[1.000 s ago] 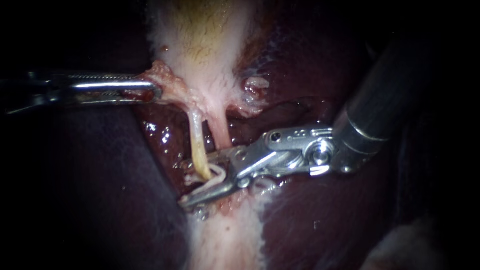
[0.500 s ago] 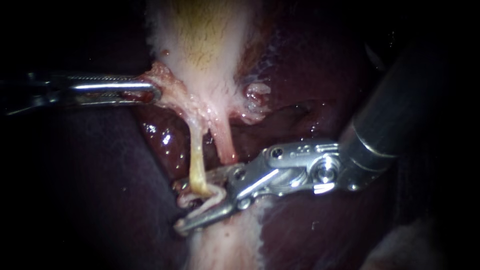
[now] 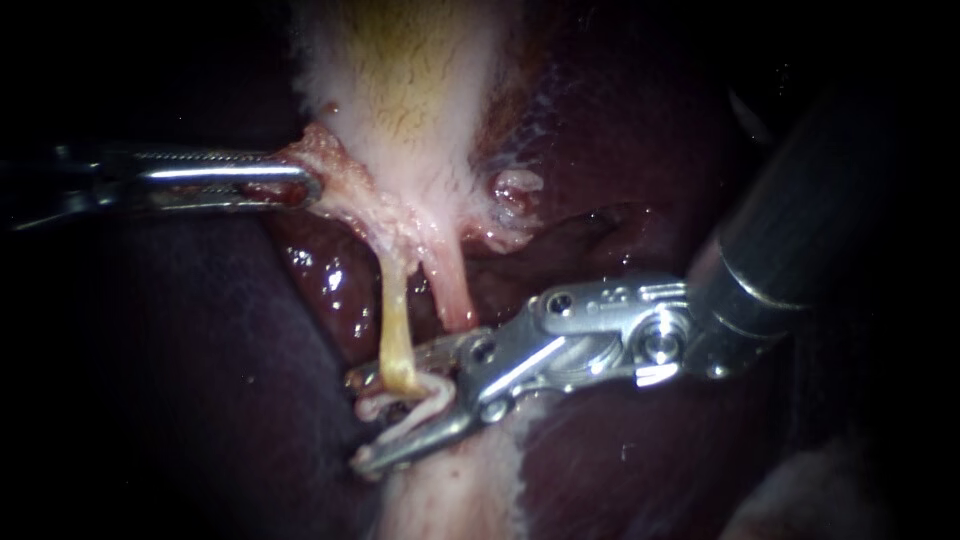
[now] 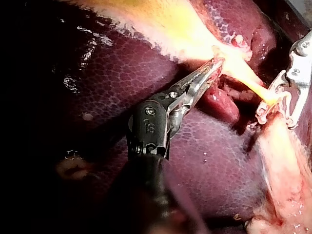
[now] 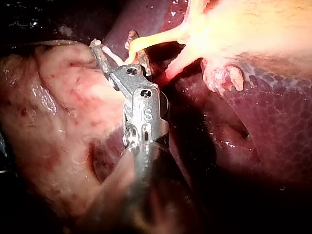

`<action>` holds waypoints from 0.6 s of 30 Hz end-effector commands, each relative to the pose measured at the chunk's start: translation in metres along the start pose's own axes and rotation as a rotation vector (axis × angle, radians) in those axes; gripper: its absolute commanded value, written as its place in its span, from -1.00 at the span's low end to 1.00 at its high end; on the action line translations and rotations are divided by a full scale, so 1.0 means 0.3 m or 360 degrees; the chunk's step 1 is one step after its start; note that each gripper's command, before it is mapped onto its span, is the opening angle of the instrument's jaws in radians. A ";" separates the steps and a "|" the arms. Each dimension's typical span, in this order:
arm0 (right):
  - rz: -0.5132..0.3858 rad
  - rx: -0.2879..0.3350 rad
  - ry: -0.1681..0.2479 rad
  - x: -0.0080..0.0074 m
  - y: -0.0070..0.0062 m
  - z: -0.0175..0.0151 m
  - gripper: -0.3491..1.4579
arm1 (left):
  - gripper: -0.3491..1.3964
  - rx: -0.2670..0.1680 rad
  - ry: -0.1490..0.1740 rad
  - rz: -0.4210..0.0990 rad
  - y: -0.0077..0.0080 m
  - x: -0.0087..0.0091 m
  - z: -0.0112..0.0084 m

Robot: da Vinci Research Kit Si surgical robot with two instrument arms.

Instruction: Clipping second clip left tube

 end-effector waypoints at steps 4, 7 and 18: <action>0.0030 -0.0011 0.0005 -0.0005 0.0008 0.000 -0.30 | -1.00 0.0000 0.0000 0.0000 0.0000 0.0000 0.0001; 0.0039 -0.0015 0.0011 -0.0007 0.0013 -0.001 -0.38 | -1.00 0.0000 0.0000 0.0000 0.0000 0.0000 0.0001; 0.0060 -0.0028 -0.0003 -0.0020 0.0031 -0.002 -0.69 | -1.00 0.0000 0.0000 0.0000 0.0000 0.0000 0.0001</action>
